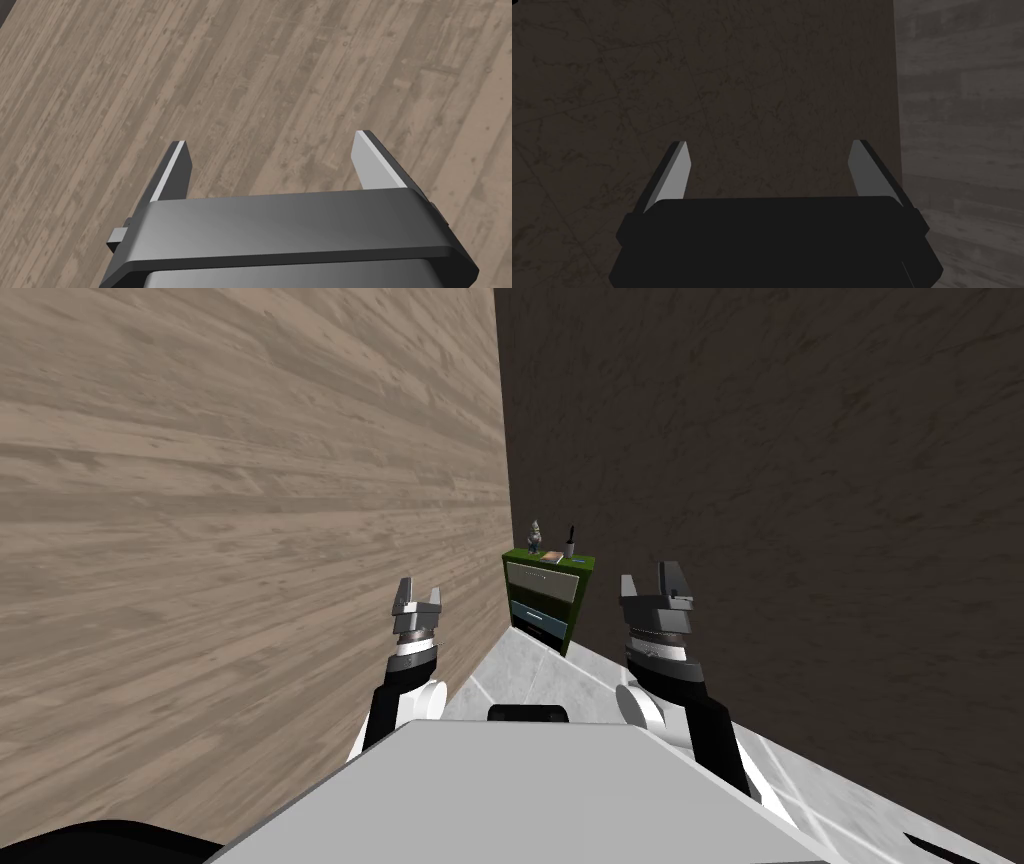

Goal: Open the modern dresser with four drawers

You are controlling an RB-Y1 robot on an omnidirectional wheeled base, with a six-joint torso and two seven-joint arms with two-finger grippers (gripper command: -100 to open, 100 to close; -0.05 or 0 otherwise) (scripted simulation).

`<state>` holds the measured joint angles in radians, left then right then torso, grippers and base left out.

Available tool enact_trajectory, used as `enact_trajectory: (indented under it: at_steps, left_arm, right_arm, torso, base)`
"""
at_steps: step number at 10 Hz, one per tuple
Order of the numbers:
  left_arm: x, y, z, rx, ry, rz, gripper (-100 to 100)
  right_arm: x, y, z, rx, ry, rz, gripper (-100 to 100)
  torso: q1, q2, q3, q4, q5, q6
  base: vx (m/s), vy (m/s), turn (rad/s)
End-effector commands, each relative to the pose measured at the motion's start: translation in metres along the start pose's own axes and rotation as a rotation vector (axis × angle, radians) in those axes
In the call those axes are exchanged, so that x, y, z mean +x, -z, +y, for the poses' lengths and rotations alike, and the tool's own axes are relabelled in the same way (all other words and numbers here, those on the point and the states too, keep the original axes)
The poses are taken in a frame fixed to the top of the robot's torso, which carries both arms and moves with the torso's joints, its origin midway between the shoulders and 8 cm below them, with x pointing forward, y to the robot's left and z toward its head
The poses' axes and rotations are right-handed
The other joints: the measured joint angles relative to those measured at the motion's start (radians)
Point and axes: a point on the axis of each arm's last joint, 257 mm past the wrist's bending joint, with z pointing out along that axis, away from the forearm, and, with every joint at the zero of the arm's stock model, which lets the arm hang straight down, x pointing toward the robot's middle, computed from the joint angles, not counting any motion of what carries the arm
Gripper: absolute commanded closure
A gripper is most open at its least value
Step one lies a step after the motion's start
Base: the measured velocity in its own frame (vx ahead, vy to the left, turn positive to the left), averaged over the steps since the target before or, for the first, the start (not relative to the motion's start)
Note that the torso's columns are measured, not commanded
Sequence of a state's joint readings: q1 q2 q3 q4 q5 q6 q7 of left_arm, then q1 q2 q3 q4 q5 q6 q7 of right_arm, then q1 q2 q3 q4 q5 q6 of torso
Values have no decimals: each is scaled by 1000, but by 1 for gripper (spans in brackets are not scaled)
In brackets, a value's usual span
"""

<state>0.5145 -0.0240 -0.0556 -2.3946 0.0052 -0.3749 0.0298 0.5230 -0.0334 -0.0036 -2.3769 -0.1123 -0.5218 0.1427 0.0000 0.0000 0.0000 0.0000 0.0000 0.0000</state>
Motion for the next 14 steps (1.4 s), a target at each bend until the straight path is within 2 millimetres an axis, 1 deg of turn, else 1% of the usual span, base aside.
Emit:
enact_trajectory:
  at_steps: [1,3,9,10,11,14]
  left_arm:
    - [0,0,0,0,0,0,0]
    - [0,0,0,0,0,0,0]
    - [0,0,0,0,0,0,0]
    - [0,0,0,0,0,0,0]
    - [0,0,0,0,0,0,0]
    - [0,0,0,0,0,0,0]
  right_arm:
    - [0,0,0,0,0,0,0]
    - [0,0,0,0,0,0,0]
    - [0,0,0,0,0,0,0]
    - [7,3,-16,39,41,51,-100]
    - [10,6,-27,64,66,76,-100]
    - [17,19,-70,167,172,165,-100]
  torso:
    - [0,41,-82,41,0,0]
    - [0,175,-351,176,0,0]
    - [0,618,-1234,617,0,0]
    - [0,691,-1382,691,0,0]
    - [1,725,-1451,724,0,0]
    - [1,737,-1476,737,0,0]
  base:
    - [0,0,0]
    - [0,0,0]
    - [0,0,0]
    - [6,20,148]
    - [6,38,120]
    - [11,56,148]
